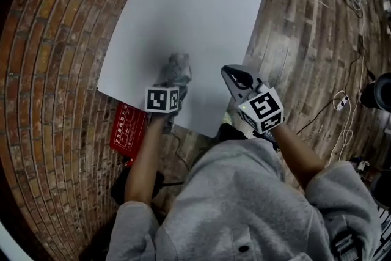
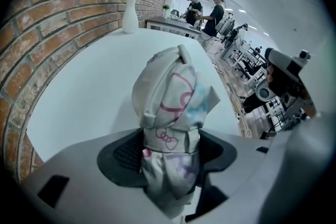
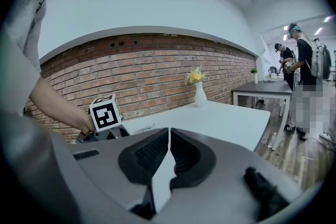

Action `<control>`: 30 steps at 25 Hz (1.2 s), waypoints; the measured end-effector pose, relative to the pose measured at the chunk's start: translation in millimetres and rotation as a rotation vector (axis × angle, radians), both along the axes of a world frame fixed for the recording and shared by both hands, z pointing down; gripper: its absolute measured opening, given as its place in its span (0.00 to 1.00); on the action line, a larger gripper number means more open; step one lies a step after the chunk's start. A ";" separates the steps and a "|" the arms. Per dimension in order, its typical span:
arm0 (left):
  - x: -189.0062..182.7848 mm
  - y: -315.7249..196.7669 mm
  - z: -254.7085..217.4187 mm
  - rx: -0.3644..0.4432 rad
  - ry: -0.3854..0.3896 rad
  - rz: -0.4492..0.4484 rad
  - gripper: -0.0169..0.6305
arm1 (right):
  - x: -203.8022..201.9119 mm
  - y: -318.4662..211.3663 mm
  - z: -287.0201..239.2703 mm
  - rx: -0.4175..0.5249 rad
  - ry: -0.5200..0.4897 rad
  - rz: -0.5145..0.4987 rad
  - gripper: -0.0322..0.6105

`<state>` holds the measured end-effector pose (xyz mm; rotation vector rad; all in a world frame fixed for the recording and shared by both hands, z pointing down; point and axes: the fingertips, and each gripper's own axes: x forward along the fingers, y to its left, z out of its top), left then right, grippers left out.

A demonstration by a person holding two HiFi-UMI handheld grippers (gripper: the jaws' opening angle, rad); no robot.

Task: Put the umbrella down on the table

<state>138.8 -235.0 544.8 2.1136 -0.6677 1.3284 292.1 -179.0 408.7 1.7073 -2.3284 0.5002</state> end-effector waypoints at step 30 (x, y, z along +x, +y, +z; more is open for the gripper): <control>24.3 0.1 10.5 0.100 0.000 0.083 0.51 | 20.9 14.8 1.5 -0.017 -0.004 0.082 0.10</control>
